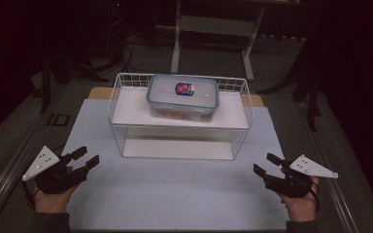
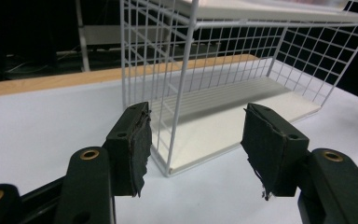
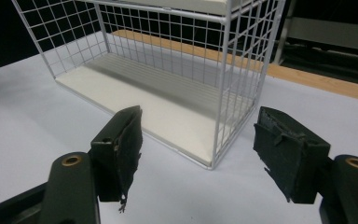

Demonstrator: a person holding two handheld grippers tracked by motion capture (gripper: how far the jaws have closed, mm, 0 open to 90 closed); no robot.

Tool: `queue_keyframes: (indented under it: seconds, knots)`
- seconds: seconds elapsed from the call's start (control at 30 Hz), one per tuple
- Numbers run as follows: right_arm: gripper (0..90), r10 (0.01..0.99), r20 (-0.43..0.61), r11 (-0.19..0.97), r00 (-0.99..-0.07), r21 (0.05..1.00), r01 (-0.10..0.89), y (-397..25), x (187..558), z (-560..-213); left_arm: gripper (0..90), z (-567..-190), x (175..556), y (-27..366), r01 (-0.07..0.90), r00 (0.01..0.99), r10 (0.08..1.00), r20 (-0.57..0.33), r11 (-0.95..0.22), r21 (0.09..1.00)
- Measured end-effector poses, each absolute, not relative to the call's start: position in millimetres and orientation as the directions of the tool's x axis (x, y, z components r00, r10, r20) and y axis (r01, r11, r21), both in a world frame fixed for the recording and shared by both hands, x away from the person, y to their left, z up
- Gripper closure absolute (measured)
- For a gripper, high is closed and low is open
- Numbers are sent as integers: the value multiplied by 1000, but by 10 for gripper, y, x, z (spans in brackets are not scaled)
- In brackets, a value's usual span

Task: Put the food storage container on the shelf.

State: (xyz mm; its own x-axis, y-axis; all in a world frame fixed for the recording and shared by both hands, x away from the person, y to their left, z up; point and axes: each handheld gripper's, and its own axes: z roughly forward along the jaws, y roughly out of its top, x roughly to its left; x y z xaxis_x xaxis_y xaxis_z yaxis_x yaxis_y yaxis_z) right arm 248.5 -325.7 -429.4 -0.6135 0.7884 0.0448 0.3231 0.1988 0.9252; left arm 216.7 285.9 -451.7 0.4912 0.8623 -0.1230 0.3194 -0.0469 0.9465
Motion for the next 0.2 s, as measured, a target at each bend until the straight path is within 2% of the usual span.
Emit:
queue_keyframes:
  seconds: [0.2]
  knots:
    - [312,803,44,195,-594,923,332,-3340,2477,-4390,411,-4602,2163,2853,330,483,869,-106,-69,941]
